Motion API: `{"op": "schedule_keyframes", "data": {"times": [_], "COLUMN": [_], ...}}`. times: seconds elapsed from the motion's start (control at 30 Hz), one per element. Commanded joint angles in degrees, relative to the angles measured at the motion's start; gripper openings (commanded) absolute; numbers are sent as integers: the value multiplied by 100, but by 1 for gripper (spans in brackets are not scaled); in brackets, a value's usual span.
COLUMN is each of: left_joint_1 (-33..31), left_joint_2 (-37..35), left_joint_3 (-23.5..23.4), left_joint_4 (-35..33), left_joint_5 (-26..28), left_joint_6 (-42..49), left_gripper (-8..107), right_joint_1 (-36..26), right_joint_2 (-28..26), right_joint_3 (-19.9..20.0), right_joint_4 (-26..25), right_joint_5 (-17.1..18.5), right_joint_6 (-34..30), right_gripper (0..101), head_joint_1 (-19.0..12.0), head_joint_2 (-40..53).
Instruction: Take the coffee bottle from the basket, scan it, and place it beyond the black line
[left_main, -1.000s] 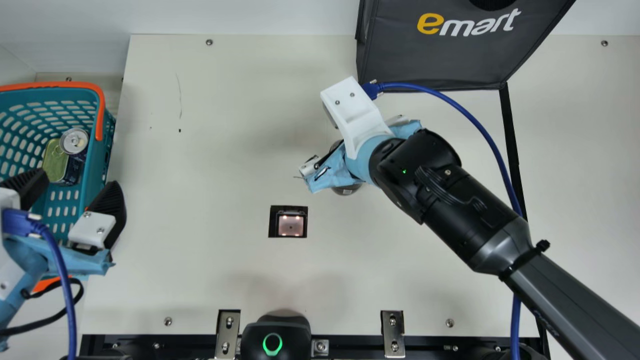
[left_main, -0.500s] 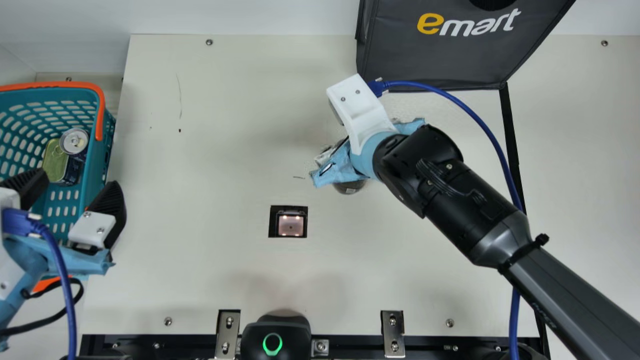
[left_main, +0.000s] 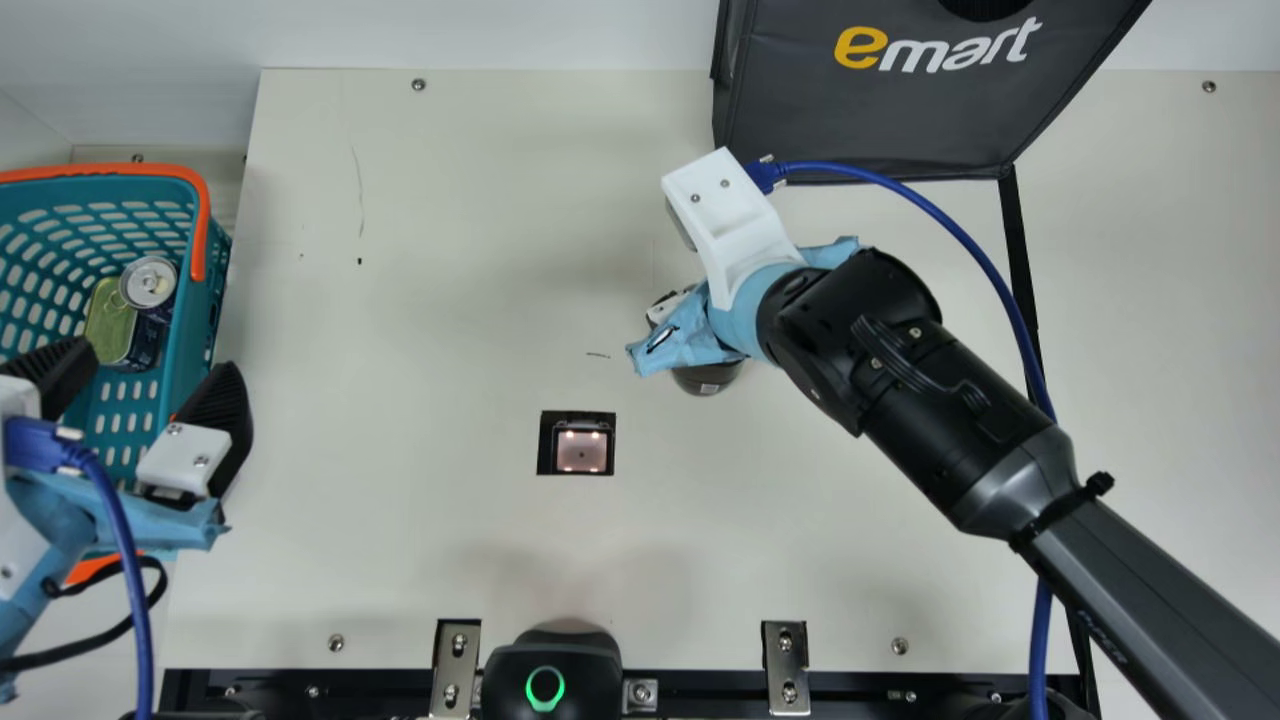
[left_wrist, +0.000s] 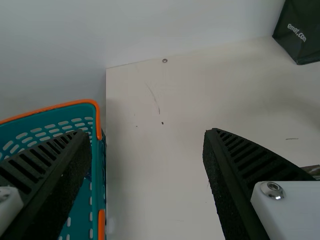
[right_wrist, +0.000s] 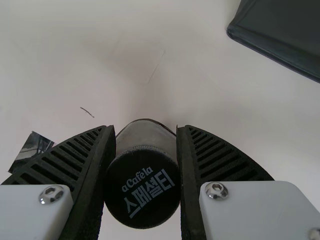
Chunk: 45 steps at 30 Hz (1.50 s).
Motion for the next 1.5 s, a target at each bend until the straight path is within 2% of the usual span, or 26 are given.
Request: {"op": "schedule_keyframes", "data": {"times": [0.0,0.53,1.03,1.47], "left_joint_1": [0,0,0,0], "left_joint_2": [0,0,0,0], "left_joint_3": [0,0,0,0], "left_joint_4": [0,0,0,0], "left_joint_5": [0,0,0,0], "left_joint_6": [0,0,0,0], "left_gripper": [90,90,90,90], "right_joint_1": [-9,-81,-126,-508], "right_joint_2": [-9,-76,-166,-291], "right_joint_3": [-18,-147,-228,-274], "right_joint_4": [10,75,92,70], "right_joint_5": [-8,72,118,187], "right_joint_6": [-18,-159,-187,-232], "right_gripper": [0,0,0,0], "head_joint_1": [-148,-148,-148,-148], "head_joint_2": [9,9,-1991,-1991]}}
